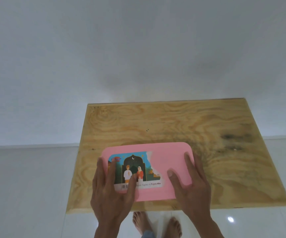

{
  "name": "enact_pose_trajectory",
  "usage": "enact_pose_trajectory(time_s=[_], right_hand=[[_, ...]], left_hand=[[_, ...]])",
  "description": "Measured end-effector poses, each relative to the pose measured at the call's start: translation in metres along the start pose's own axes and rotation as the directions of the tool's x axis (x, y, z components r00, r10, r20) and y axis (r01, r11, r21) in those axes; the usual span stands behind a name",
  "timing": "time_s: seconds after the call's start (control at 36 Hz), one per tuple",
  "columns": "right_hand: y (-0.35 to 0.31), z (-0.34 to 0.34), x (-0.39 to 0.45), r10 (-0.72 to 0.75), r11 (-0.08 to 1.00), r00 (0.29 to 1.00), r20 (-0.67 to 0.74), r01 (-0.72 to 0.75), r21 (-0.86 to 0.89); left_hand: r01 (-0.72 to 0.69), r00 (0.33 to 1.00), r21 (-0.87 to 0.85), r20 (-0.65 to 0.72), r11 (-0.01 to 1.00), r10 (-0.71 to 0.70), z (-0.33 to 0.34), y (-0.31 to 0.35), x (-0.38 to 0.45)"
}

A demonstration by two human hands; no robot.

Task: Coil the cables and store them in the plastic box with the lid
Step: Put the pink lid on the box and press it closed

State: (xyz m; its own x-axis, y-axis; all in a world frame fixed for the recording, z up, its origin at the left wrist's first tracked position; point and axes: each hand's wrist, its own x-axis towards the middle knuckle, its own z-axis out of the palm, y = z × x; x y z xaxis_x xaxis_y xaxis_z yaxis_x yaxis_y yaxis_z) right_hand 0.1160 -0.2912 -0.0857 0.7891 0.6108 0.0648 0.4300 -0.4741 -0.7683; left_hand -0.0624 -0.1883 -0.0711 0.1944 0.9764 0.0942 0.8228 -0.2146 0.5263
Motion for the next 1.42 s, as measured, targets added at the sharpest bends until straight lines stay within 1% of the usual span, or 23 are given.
enact_pose_trajectory(time_s=[0.11, 0.25, 0.36, 0.53, 0.67, 0.78, 0.92, 1.08, 1.19, 1.25, 1.33, 1.42], right_hand=[[-0.003, 0.001, -0.001, 0.054, 0.997, 0.998, -0.012, -0.054, 0.051], [-0.011, 0.002, 0.008, 0.100, 0.992, 0.995, -0.019, -0.099, 0.074], [-0.019, 0.005, 0.034, 0.130, 0.988, 0.991, -0.011, -0.129, 0.083], [-0.036, 0.018, 0.095, 0.103, 0.991, 0.994, -0.017, -0.102, 0.083], [-0.045, 0.034, 0.140, 0.093, 0.988, 0.995, -0.024, -0.089, 0.125], [-0.048, 0.044, 0.161, 0.098, 0.989, 0.995, -0.024, -0.095, 0.117], [-0.048, 0.054, 0.174, 0.091, 0.989, 0.996, -0.018, -0.088, 0.118], [-0.048, 0.063, 0.183, 0.071, 0.995, 0.997, -0.023, -0.069, 0.069], [-0.049, 0.066, 0.188, 0.028, 0.998, 1.000, 0.010, -0.027, -0.050], [-0.048, 0.067, 0.188, -0.012, 0.989, 1.000, 0.015, 0.014, -0.146], [-0.046, 0.069, 0.189, -0.121, 0.961, 0.992, 0.026, 0.123, -0.249], [-0.043, 0.070, 0.191, -0.169, 0.930, 0.983, 0.070, 0.183, -0.318]], left_hand=[[0.032, 0.999, -0.004, 0.024, 0.999, -0.031, -0.002, 0.001, 0.002], [0.016, 0.999, -0.028, 0.044, 0.999, -0.014, -0.001, 0.006, 0.017], [-0.004, 1.000, -0.041, 0.028, 0.999, 0.006, 0.002, 0.013, 0.046], [-0.016, 1.000, -0.090, 0.018, 0.996, 0.018, 0.008, 0.033, 0.110], [-0.020, 0.999, -0.111, 0.022, 0.994, 0.023, 0.017, 0.045, 0.156], [-0.027, 0.999, -0.108, 0.014, 0.994, 0.029, 0.027, 0.045, 0.178], [-0.016, 0.999, -0.080, 0.046, 0.997, 0.020, 0.035, 0.044, 0.192], [-0.025, 0.996, -0.016, 0.089, 1.000, 0.026, 0.042, 0.039, 0.199], [-0.081, 0.991, 0.025, 0.106, 0.996, 0.078, 0.047, 0.035, 0.203], [-0.107, 0.989, 0.036, 0.105, 0.994, 0.103, 0.050, 0.033, 0.203], [-0.200, 0.977, 0.085, 0.097, 0.976, 0.191, 0.055, 0.029, 0.204], [-0.223, 0.971, 0.132, 0.117, 0.966, 0.208, 0.057, 0.026, 0.206]])
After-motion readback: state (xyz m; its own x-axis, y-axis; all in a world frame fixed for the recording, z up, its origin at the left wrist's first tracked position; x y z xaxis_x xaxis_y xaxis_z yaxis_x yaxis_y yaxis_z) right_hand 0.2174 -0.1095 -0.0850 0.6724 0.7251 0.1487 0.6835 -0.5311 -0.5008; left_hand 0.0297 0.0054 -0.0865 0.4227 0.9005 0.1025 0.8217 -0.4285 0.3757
